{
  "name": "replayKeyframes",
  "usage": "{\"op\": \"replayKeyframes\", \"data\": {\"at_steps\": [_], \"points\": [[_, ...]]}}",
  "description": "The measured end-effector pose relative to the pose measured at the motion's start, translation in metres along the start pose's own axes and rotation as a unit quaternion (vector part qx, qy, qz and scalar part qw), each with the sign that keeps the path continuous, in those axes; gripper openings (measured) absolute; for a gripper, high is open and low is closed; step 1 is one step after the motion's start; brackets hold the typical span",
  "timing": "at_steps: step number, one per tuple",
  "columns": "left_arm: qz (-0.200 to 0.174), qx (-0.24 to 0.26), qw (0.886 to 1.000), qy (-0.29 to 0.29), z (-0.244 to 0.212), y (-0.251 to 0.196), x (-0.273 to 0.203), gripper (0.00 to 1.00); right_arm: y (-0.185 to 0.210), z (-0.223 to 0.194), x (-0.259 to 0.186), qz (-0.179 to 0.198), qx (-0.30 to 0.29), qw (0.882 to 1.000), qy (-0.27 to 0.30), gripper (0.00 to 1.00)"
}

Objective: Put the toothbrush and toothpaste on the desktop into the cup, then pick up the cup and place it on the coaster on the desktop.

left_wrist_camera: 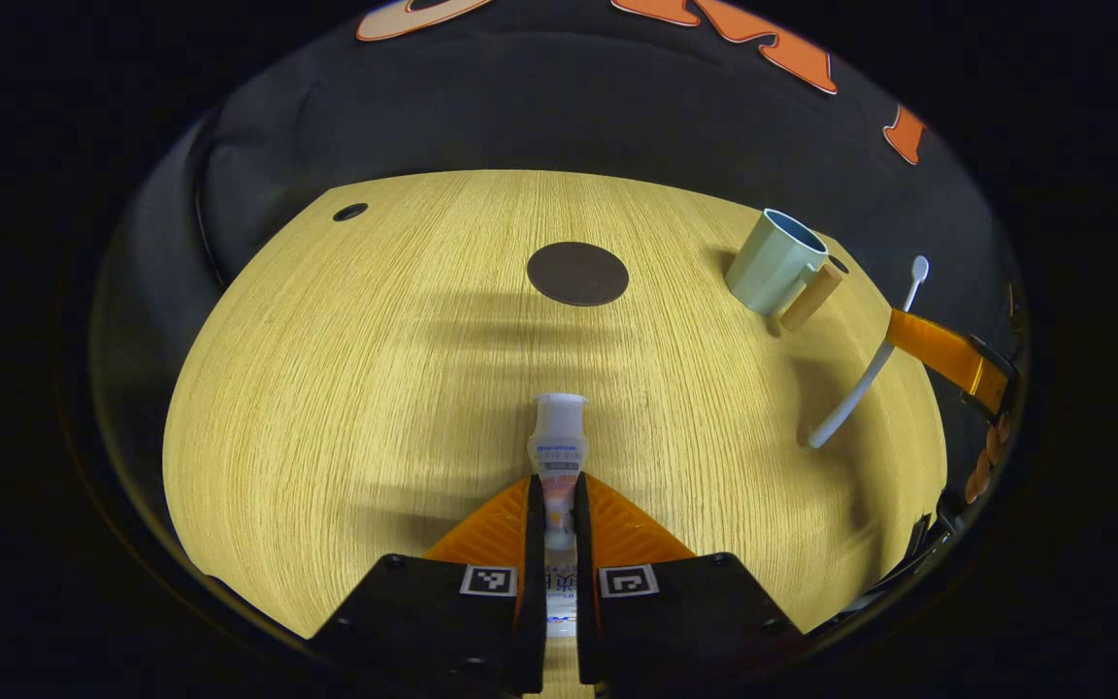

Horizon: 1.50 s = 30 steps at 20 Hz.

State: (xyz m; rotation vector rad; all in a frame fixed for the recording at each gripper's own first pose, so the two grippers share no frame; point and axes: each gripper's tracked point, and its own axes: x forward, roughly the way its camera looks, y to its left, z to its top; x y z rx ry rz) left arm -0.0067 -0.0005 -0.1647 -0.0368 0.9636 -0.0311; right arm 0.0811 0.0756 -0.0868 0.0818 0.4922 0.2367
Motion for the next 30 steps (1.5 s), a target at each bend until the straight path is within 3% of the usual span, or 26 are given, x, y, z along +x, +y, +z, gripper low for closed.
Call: {"op": "replayKeyframes", "data": {"at_steps": [15, 24, 30], "points": [[-0.002, 0.012, 1.0, -0.01, 0.01, -0.02, -0.023, 0.17, -0.011, 0.088, 0.004, -0.015, -0.019, 0.993, -0.113, 0.08], [0.0, 0.016, 1.0, -0.019, 0.016, -0.037, -0.032, 0.17, -0.022, 0.128, 0.008, -0.022, 0.013, 0.987, -0.159, 0.08], [-0.005, 0.009, 1.0, -0.029, 0.01, -0.01, -0.041, 0.17, -0.036, 0.153, 0.015, -0.044, 0.017, 0.98, -0.195, 0.08]]}}
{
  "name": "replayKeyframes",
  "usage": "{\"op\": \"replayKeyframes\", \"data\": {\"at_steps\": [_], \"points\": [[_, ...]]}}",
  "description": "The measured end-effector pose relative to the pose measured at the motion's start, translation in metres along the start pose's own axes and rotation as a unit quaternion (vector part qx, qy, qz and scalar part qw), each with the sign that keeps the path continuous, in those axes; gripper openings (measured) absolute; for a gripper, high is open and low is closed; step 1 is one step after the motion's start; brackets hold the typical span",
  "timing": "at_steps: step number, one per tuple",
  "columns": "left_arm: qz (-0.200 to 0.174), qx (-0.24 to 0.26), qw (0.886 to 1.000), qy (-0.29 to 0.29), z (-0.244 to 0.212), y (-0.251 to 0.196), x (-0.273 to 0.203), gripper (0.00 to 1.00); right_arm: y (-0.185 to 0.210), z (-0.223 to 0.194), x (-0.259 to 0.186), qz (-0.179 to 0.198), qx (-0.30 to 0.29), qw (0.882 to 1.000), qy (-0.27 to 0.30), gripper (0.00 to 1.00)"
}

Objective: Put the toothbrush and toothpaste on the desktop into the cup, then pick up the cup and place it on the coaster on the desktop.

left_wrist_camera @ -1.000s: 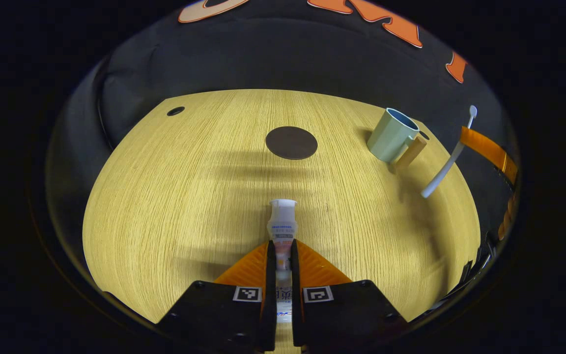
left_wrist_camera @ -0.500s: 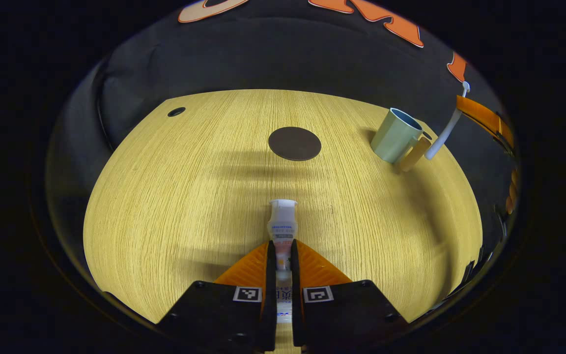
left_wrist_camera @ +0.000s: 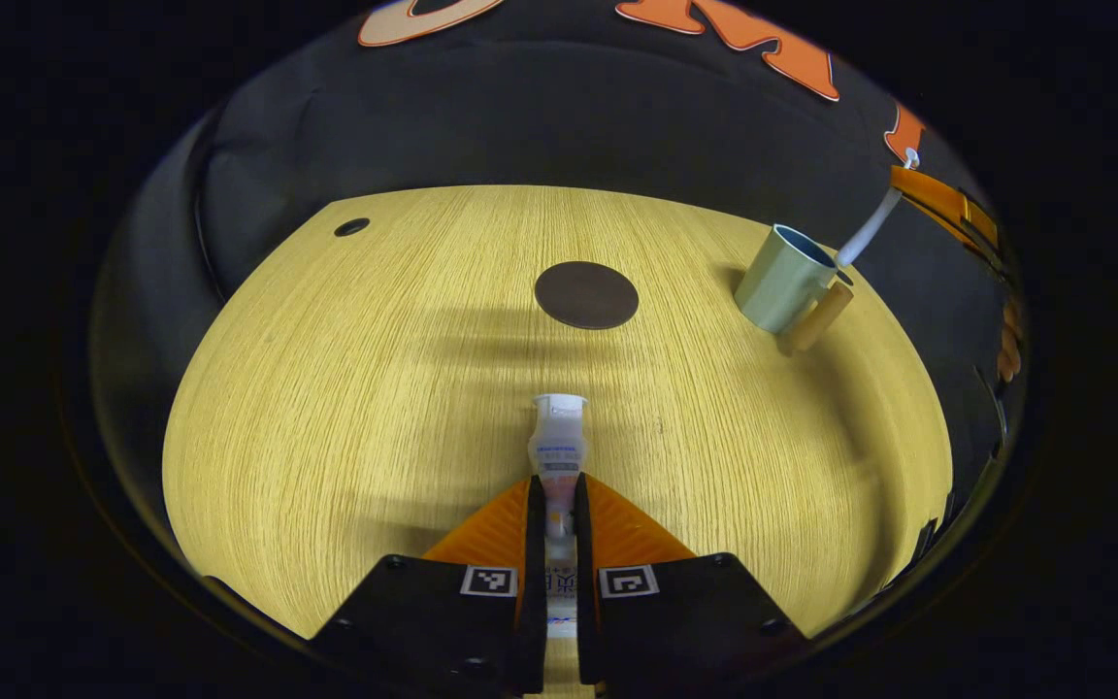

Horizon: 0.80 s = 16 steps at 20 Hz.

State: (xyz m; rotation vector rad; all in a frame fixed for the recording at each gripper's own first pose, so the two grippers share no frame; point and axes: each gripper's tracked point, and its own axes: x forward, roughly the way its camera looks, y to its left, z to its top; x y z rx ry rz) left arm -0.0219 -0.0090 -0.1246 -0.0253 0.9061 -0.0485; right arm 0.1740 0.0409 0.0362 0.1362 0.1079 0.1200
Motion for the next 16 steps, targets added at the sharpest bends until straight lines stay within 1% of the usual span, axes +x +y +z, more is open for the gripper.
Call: {"op": "replayKeyframes", "data": {"at_steps": [2, 5, 10, 13, 16], "points": [[-0.001, -0.001, 1.0, -0.001, 0.0, 0.002, -0.001, 0.17, -0.005, 0.003, 0.008, -0.006, 0.008, 1.0, -0.011, 0.08], [-0.001, -0.001, 1.0, -0.005, 0.0, 0.003, -0.009, 0.17, -0.017, -0.002, 0.022, -0.025, -0.004, 1.0, -0.016, 0.08], [-0.004, -0.002, 1.0, -0.008, 0.004, 0.001, -0.018, 0.17, -0.022, -0.025, 0.044, -0.03, -0.007, 1.0, 0.0, 0.08], [-0.007, -0.003, 1.0, -0.008, 0.016, -0.002, -0.024, 0.17, -0.025, -0.042, 0.057, -0.036, -0.015, 0.999, 0.017, 0.08], [-0.002, -0.002, 1.0, -0.012, 0.036, -0.003, -0.031, 0.17, -0.028, -0.057, 0.064, -0.041, -0.016, 0.999, 0.032, 0.08]]}}
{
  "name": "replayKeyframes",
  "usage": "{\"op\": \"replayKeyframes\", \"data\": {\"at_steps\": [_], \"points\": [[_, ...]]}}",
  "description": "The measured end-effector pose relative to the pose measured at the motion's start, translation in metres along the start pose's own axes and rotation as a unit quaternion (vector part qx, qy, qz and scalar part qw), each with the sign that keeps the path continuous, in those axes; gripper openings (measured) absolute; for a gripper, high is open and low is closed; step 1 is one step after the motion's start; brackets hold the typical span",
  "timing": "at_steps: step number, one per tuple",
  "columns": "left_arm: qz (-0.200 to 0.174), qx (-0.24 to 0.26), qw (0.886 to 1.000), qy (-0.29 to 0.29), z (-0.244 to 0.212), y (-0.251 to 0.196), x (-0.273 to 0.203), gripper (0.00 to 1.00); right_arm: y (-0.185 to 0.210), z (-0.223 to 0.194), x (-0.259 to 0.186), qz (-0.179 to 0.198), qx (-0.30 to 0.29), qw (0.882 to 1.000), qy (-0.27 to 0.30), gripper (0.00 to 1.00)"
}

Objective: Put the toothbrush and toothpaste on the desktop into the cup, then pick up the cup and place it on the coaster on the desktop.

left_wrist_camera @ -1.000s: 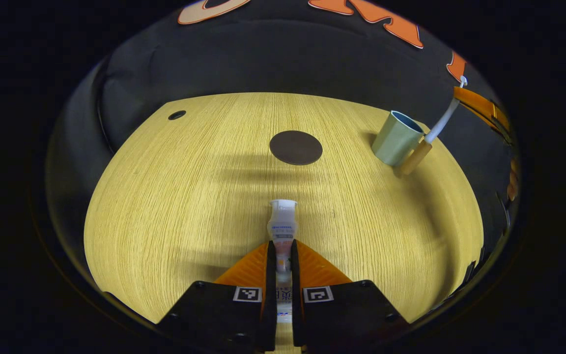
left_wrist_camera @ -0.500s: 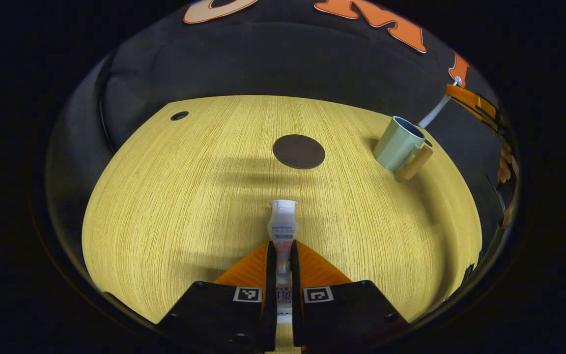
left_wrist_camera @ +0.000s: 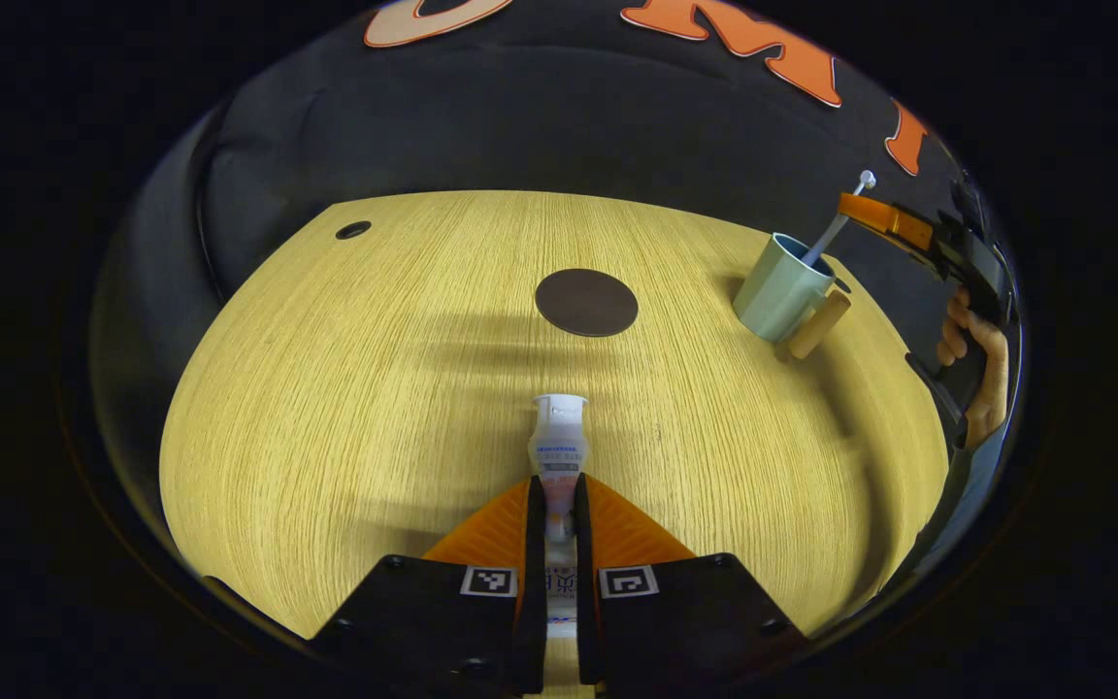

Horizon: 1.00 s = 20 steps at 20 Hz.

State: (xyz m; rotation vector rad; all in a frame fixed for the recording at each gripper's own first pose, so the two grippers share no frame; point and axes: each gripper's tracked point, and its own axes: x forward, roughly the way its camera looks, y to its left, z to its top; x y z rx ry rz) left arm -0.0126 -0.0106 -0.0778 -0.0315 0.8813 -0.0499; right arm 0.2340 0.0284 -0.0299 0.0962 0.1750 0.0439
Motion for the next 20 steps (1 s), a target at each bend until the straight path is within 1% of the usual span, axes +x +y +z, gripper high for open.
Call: {"op": "replayKeyframes", "data": {"at_steps": [2, 4, 5, 6, 10, 13, 16, 17, 19, 20], "points": [[0.001, 0.0, 1.0, -0.004, 0.017, -0.003, -0.004, 0.17, -0.001, -0.008, 0.006, -0.003, 0.001, 1.0, 0.01, 0.08], [0.001, -0.002, 1.0, -0.008, 0.003, 0.005, -0.018, 0.17, -0.001, -0.016, 0.01, -0.003, 0.003, 1.0, 0.02, 0.08], [0.002, -0.003, 1.0, -0.009, 0.012, -0.005, -0.014, 0.17, -0.001, -0.018, 0.012, -0.003, 0.002, 1.0, 0.022, 0.08], [0.002, -0.003, 1.0, -0.01, 0.016, -0.004, -0.019, 0.17, 0.0, -0.022, 0.014, -0.003, 0.003, 1.0, 0.026, 0.08], [0.002, -0.005, 1.0, -0.012, 0.021, -0.016, -0.026, 0.17, 0.004, -0.035, 0.019, 0.004, 0.015, 0.999, 0.046, 0.08], [0.003, -0.006, 1.0, -0.014, 0.027, -0.017, -0.03, 0.17, 0.005, -0.047, 0.02, 0.005, 0.021, 0.997, 0.068, 0.08], [0.005, -0.008, 1.0, -0.019, 0.036, -0.017, -0.033, 0.17, 0.005, -0.048, 0.017, 0.006, 0.014, 0.997, 0.072, 0.11], [0.004, -0.009, 1.0, -0.022, 0.033, -0.015, -0.035, 0.17, 0.004, -0.05, 0.014, 0.005, 0.01, 0.997, 0.077, 0.12], [0.003, -0.007, 1.0, -0.03, 0.038, -0.015, -0.036, 0.17, 0.005, -0.054, 0.008, 0.009, 0.004, 0.996, 0.089, 0.19], [0.006, -0.006, 0.999, -0.036, 0.042, -0.013, -0.037, 0.17, 0.004, -0.054, 0.005, 0.008, 0.001, 0.996, 0.09, 0.27]]}}
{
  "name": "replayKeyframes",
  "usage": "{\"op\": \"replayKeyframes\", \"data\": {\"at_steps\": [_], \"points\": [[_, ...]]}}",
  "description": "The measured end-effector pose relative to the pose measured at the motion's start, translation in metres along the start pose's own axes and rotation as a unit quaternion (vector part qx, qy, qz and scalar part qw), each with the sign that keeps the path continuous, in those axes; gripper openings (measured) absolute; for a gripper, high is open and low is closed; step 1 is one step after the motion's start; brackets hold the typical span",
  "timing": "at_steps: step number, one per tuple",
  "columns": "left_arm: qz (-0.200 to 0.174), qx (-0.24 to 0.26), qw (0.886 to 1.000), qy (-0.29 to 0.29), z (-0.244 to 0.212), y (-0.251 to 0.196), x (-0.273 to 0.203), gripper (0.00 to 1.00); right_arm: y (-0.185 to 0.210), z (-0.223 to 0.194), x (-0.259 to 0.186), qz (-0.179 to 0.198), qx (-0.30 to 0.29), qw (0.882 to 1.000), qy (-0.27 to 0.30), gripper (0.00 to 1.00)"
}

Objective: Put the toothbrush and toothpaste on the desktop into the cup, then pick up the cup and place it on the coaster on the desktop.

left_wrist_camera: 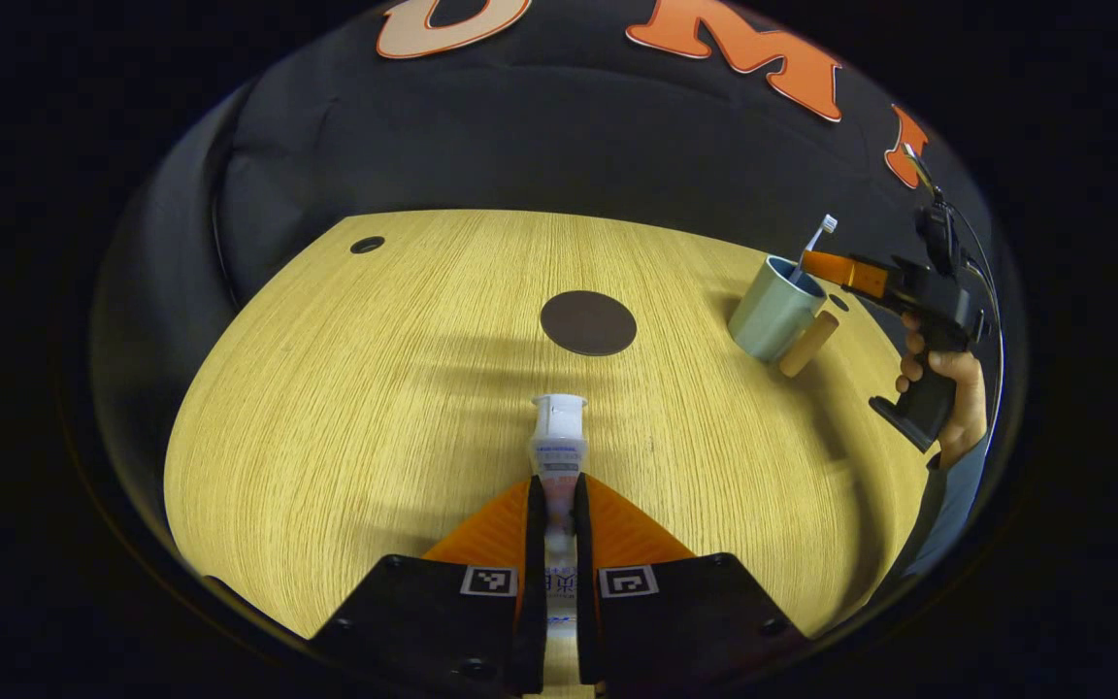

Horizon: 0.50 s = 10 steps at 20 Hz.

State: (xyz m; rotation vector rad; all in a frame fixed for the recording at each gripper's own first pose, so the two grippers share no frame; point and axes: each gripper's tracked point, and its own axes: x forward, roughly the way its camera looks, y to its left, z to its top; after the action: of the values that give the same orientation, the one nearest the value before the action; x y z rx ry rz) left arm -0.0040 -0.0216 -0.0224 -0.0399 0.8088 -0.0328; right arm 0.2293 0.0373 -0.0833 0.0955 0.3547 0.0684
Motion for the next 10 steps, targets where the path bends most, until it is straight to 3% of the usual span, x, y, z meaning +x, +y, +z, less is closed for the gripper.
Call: {"op": "replayKeyframes", "data": {"at_steps": [4, 7, 8, 10], "points": [[0.002, 0.002, 0.999, -0.04, 0.022, -0.002, 0.0, 0.17, -0.005, 0.004, -0.018, 0.006, 0.008, 1.0, -0.009, 0.56], [-0.013, 0.016, 0.996, -0.089, 0.051, -0.025, 0.007, 0.17, -0.015, 0.006, -0.039, 0.014, 0.017, 1.0, -0.022, 0.76], [-0.018, 0.022, 0.994, -0.11, 0.065, -0.036, 0.008, 0.17, -0.019, 0.005, -0.046, 0.017, 0.019, 0.999, -0.025, 0.87], [-0.034, 0.037, 0.987, -0.153, 0.091, -0.062, 0.004, 0.17, -0.03, 0.005, -0.063, 0.017, 0.016, 0.999, -0.035, 0.94]]}}
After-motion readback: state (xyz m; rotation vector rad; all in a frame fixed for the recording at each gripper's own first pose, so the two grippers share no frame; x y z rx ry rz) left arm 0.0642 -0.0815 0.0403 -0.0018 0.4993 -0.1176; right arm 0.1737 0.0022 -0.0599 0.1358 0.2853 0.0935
